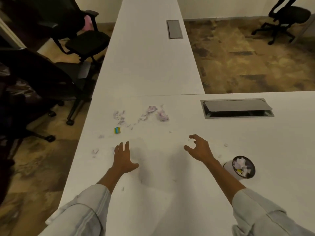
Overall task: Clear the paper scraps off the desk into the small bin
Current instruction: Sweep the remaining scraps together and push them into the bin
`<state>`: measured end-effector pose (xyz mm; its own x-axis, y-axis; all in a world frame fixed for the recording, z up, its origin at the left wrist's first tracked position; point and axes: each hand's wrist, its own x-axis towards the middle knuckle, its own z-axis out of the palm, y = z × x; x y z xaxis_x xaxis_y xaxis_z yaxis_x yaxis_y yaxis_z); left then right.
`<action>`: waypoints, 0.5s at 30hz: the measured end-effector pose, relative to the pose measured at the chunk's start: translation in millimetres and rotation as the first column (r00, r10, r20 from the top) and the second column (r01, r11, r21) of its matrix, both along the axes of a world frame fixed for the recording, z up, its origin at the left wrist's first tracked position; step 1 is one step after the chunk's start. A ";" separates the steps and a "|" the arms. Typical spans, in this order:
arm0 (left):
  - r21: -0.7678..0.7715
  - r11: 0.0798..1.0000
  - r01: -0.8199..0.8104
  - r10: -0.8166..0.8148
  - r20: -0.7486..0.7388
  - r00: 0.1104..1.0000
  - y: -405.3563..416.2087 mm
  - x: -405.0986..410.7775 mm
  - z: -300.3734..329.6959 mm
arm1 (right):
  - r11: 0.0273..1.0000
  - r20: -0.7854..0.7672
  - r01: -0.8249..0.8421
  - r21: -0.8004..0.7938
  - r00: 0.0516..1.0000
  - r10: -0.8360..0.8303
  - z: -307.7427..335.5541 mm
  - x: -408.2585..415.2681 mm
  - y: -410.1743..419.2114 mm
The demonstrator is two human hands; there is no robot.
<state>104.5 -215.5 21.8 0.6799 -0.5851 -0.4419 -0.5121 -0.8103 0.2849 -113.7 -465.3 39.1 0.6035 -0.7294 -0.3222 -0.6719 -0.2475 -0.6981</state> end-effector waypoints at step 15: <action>0.136 0.990 -0.048 0.045 0.027 0.999 15.9 172.1 -23.7 | 0.982 -0.211 -0.180 -0.063 0.964 0.163 -42.1 199.6 -50.6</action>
<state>276.6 -199.7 -1.9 0.7161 -0.4881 -0.4989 -0.4785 -0.8637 0.1582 85.9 -515.9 -3.0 0.6498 -0.6492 -0.3954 -0.7401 -0.4217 -0.5239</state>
